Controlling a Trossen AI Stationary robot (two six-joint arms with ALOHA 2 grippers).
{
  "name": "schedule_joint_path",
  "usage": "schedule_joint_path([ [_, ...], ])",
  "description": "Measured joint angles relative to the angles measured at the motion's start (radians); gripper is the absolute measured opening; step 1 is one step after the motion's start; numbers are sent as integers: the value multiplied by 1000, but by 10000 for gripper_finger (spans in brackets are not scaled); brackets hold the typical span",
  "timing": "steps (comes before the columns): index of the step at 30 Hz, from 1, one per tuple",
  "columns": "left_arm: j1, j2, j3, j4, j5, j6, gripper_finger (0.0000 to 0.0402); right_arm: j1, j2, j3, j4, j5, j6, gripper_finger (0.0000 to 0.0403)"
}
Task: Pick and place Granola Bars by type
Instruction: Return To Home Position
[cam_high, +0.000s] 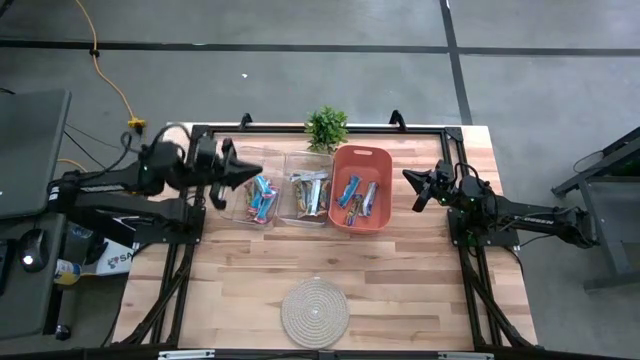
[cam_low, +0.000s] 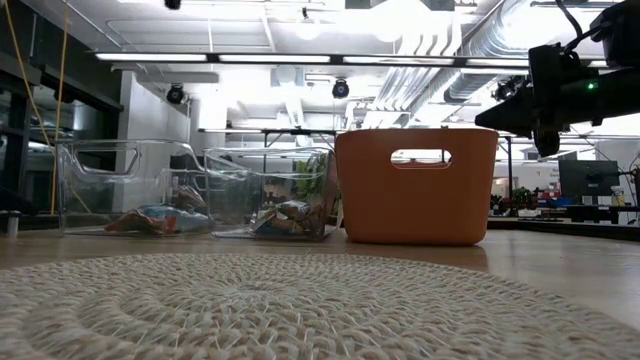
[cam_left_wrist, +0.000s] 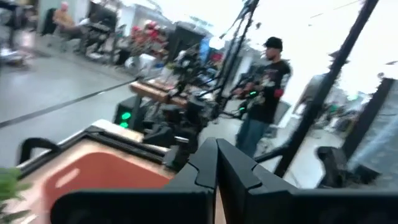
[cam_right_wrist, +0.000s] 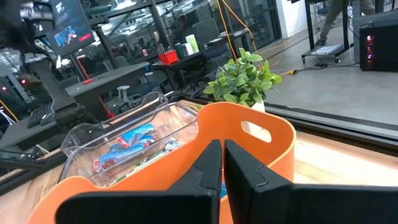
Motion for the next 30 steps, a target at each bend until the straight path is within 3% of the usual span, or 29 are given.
schedule_joint_path([
  [4,-64,-107,-159,106,-23,3,1,0,0,0,0,0,0,0],
  [9,-100,-243,-299,105,-29,28,0,0,0,0,0,0,0,0],
  [23,-111,-636,-547,105,44,22,0,0,0,0,0,0,0,0],
  [30,-111,-654,-605,94,59,22,0,0,0,0,-1,0,0,0],
])
